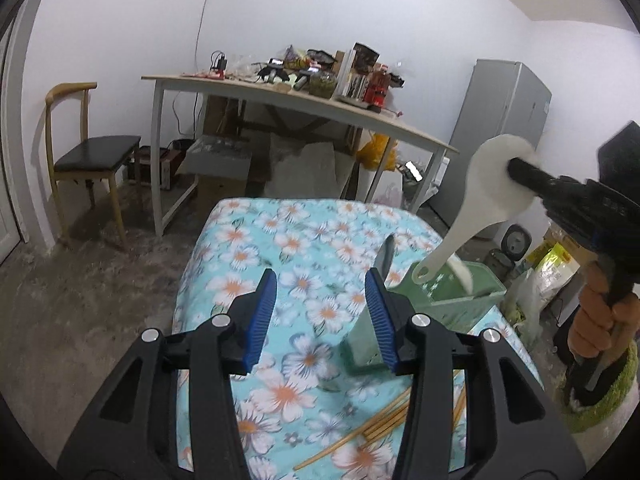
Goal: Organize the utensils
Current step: 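Lower the white rice paddle into the green holder and open the right tool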
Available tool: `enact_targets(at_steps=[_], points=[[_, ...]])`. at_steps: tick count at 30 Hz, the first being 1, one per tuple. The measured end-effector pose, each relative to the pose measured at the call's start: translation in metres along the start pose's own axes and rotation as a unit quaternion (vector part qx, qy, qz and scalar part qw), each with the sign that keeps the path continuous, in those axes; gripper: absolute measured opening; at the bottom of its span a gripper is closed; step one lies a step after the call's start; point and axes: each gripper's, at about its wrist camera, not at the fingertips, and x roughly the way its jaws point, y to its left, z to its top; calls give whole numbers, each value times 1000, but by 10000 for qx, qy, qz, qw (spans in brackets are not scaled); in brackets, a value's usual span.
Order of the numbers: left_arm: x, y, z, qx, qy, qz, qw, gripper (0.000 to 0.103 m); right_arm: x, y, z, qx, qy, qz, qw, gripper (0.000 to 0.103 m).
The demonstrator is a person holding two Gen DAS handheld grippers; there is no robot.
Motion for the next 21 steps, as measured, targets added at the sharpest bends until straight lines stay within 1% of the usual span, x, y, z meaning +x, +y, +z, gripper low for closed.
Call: enact_targets(at_steps=[3,6,8,10,11,12,14,17,21], points=[[6,8,-8,-122,119,-50,9998,44,21,-8,-10,-69,301,-337,9990,3],[11,12,-12,-208,196,-80,9996,44,40,-12,-23,-82,619,-546,9966,3],[13,14,-14,-220,234,-89,9994,44,58,-17,-34,-31,1004,-726,9923,3],[14,14,-15,-221,258,-87,9994,44,69,-20,-41,8,1255,-831,9886,6],[14,15,-16,-221,274,-87,9993,45,71,-20,-45,13,1324,-862,9874,10],[15,15,-17,-216,292,-76,9993,46,71,-19,-47,9,1330,-861,9874,13],[15,15,-18,-205,308,-61,9993,47,67,-14,-47,-42,1257,-915,9878,36],[13,16,-19,-213,313,-60,9993,48,54,-6,-43,-186,1063,-931,9898,43],[11,15,-20,-206,288,-82,9993,51,35,-1,-38,-172,888,-928,9916,47]])
